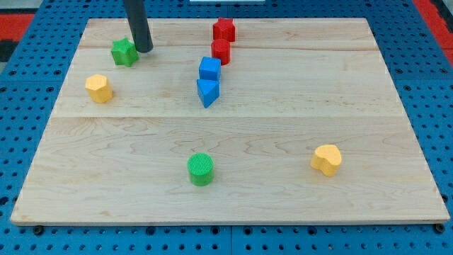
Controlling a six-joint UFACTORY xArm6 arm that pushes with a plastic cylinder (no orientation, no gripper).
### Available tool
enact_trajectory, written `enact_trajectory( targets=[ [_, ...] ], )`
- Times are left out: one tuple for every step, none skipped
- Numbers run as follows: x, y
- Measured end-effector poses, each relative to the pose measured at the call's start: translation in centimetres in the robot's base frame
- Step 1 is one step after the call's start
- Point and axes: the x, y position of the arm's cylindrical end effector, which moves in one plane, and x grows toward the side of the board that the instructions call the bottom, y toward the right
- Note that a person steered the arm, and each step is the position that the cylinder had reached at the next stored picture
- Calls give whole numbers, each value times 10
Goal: Put the green star parallel to the green circle
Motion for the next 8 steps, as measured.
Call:
enact_trajectory(
  targets=[
    [-5,-17],
    [-35,-13],
    [-56,-18],
    [-39,-30],
    [-13,-32],
    [-7,-40],
    [-22,-39],
    [-30,-60]
  ],
)
